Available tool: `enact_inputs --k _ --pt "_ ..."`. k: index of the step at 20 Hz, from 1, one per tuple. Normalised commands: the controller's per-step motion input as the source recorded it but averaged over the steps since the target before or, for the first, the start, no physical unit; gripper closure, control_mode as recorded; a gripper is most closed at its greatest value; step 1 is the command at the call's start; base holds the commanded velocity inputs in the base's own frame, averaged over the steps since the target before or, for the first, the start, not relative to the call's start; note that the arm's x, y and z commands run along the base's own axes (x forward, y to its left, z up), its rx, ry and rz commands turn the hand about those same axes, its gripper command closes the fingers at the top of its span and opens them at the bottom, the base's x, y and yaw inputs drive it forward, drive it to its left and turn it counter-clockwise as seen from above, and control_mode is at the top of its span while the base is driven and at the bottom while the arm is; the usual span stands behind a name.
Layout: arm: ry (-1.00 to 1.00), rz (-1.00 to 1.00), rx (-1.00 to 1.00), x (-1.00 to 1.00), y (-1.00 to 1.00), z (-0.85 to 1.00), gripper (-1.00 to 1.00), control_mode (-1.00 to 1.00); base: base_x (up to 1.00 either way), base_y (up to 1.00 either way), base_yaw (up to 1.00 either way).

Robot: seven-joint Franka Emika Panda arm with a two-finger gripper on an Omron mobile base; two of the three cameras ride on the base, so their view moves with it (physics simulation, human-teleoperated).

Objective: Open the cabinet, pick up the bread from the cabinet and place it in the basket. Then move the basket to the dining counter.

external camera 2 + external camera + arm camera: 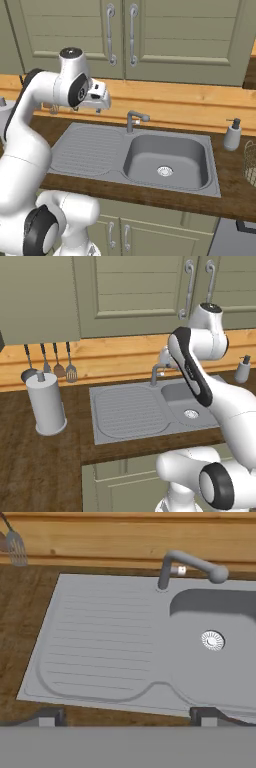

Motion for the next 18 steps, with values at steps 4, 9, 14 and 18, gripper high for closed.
enact_inputs --k 4,9,14,18 --pt "-0.47 -0.09 -0.02 -0.15 -0.27 1.00 -1.00 -1.00 0.00 0.00 0.00" --pt "-0.44 -0.16 0.00 -0.41 -0.25 1.00 -1.00 -1.00 0.00 0.00 0.00" --pt "-0.36 -0.17 -0.03 -0.49 -0.10 1.00 -1.00 -1.00 0.00 0.00 0.00" --pt "-0.14 -0.13 -0.01 -0.05 -0.03 0.89 -1.00 -1.00 0.00 0.00 0.00"
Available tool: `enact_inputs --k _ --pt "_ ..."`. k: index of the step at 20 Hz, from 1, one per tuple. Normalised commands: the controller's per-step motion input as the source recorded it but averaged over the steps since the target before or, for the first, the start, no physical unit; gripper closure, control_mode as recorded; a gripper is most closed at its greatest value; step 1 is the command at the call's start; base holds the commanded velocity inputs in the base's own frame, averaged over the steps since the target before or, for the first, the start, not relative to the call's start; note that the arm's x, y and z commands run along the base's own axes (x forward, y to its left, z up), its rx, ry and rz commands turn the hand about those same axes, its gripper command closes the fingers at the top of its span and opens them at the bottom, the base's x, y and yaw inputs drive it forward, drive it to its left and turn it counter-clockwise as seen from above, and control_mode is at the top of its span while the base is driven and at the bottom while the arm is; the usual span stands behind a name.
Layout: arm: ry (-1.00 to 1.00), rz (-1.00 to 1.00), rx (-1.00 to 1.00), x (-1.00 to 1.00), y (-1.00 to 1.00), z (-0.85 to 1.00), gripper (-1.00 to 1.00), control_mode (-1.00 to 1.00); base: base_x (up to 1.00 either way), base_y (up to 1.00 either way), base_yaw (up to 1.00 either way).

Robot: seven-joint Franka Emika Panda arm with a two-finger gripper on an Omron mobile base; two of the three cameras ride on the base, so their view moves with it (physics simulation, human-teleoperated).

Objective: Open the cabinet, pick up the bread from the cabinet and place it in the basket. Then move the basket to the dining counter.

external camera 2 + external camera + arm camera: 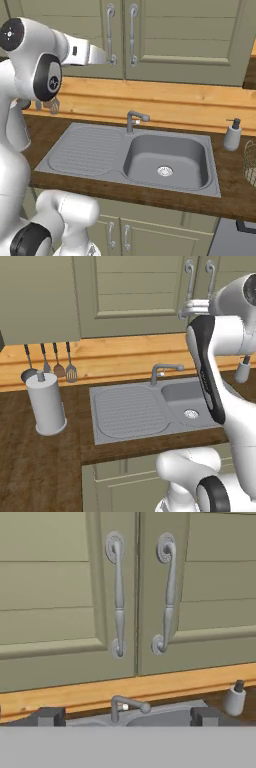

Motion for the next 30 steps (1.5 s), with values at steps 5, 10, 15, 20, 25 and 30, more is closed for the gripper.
enact_inputs --k 5,10,15,20,25,30 --pt "0.00 -0.02 0.12 0.13 -0.39 0.21 -1.00 -1.00 0.00 0.00 0.00" --pt "0.01 0.13 0.19 0.39 -0.16 0.01 -1.00 -1.00 0.00 0.00 0.00" --pt "0.09 0.06 0.07 0.36 0.34 0.00 -1.00 -1.00 0.00 0.00 0.00" --pt "0.01 0.09 -0.08 0.63 -0.03 0.00 -1.00 -1.00 0.00 0.00 0.00" --pt "0.02 0.00 -0.11 0.68 -0.17 -0.08 -1.00 -1.00 0.00 0.00 0.00" --pt "0.02 0.00 -0.14 0.52 -0.05 -0.03 -1.00 -1.00 0.00 0.00 0.00"
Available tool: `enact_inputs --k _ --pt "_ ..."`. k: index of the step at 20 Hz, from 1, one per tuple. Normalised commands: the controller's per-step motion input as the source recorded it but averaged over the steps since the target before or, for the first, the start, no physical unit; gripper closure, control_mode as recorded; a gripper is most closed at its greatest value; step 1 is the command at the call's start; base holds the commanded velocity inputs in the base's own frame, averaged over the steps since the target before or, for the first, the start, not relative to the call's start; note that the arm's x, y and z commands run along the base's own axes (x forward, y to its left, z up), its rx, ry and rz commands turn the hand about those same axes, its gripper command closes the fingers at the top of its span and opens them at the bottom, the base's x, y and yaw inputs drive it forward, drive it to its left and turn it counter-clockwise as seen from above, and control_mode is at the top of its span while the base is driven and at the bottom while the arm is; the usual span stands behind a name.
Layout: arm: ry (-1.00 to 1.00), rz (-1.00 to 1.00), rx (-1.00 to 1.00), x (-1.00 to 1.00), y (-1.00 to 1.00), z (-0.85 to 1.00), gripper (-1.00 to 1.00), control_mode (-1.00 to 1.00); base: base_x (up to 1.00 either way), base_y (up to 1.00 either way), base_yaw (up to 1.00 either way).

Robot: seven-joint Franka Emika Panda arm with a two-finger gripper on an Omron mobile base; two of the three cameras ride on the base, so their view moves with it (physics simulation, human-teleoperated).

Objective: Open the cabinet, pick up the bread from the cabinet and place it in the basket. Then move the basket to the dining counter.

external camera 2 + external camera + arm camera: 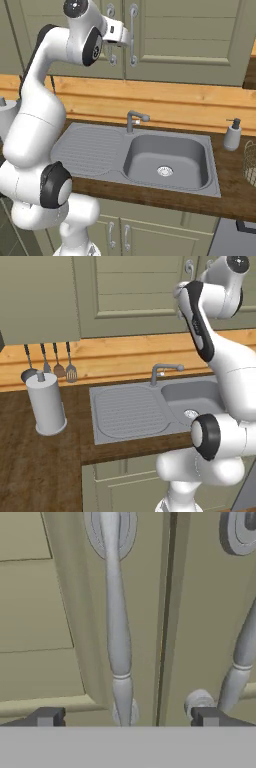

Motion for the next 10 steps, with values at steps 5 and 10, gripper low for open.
enact_inputs --k 5,10 --pt "0.01 0.00 -0.08 0.41 0.00 0.00 -1.00 -1.00 0.00 0.00 0.00" --pt "0.00 0.00 0.00 0.50 -0.09 -0.02 -1.00 -1.00 0.00 0.00 0.00"
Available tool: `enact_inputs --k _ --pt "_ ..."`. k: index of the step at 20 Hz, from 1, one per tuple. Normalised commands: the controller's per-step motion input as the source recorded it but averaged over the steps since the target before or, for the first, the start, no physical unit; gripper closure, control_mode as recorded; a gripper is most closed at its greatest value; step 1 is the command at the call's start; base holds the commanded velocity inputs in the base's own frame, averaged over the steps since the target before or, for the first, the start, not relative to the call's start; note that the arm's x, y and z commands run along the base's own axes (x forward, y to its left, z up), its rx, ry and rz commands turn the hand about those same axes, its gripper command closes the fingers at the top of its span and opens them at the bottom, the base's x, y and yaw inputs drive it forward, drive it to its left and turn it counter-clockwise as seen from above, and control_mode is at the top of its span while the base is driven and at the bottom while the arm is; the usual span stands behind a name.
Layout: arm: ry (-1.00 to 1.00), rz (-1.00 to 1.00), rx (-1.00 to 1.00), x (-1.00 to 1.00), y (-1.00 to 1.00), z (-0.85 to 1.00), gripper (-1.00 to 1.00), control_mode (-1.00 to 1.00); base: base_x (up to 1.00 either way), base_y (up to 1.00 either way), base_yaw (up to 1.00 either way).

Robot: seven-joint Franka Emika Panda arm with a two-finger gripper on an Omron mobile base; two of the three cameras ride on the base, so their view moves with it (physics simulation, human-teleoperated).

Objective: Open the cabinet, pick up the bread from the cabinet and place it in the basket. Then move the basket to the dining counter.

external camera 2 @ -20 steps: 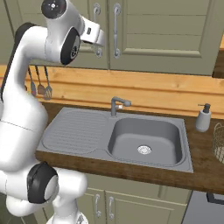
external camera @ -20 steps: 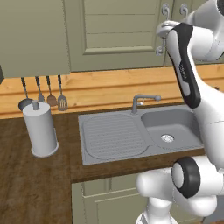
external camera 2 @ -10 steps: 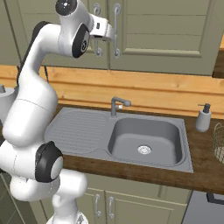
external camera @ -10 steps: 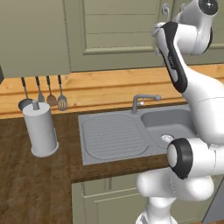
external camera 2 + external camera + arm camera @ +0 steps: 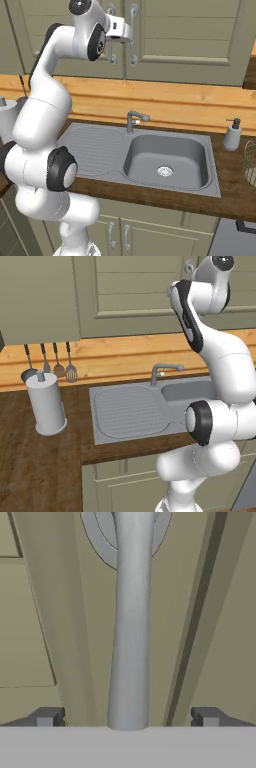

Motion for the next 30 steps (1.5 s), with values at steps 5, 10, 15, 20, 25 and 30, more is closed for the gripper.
enact_inputs --k 5,10,15,20,25,30 --pt "0.00 0.00 0.00 0.33 -0.09 -0.10 -1.00 -1.00 0.00 0.00 0.00" --pt "-0.04 0.00 0.00 0.11 0.00 -0.09 1.00 -1.00 0.00 0.00 0.00" --pt "-0.02 0.00 0.00 0.02 0.00 -0.01 1.00 -1.00 0.00 0.00 0.00" --pt "0.00 -0.01 0.00 -0.12 0.13 0.00 1.00 -1.00 0.00 0.00 0.00" --pt "0.01 -0.21 0.00 -0.88 0.70 -0.02 1.00 -1.00 0.00 0.00 0.00" --pt "0.00 -0.33 0.00 -1.00 0.96 -0.01 1.00 -1.00 0.00 0.00 0.00"
